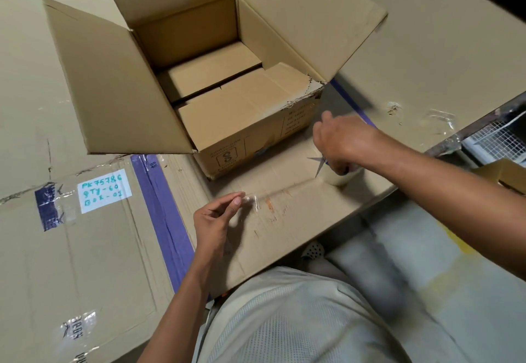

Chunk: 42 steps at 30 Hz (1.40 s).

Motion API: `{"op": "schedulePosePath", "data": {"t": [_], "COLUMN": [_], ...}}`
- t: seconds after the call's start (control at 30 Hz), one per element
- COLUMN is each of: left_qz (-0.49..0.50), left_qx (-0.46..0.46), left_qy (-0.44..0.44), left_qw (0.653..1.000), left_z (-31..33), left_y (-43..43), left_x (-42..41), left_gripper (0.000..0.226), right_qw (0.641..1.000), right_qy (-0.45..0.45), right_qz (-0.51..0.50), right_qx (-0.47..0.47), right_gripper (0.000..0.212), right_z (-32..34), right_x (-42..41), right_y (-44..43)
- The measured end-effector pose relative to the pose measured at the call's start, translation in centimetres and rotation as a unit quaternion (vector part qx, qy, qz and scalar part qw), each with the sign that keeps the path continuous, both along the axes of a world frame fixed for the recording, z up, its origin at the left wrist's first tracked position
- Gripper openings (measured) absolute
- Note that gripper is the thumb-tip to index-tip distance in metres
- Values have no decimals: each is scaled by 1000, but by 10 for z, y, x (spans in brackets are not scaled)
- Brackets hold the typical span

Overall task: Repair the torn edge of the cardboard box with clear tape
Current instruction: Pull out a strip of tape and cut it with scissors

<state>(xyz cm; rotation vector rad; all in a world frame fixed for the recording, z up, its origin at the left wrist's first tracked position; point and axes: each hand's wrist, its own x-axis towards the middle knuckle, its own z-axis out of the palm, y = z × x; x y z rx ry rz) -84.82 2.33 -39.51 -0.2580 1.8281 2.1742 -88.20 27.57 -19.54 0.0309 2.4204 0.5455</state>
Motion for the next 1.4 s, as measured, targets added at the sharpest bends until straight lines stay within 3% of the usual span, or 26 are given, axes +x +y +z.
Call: {"op": "schedulePosePath", "data": {"t": [0.3,0.7,0.93,1.4], "left_qz": [13,1,1,-1], "left_qx": [14,-49,-42,-52], "left_qy": [2,46,40,40], "left_qw": [1000,998,998,998], "left_z": [-6,3,3,0], "left_y": [0,-2,-3,-4], "left_x": [1,4,4,5], "left_gripper": [22,19,18,20], "right_qw": [996,998,997,994], "right_qy": [-60,-19,-57,-60], "right_qz": [55,66,45,96], "right_qx": [32,-4,33,-9], "right_gripper": [51,58,55,66], "right_z": [-27,-26,-38,-49], "right_x": [-24,-20,-24,-21], "right_y": [-9,-8,-11,-5]}}
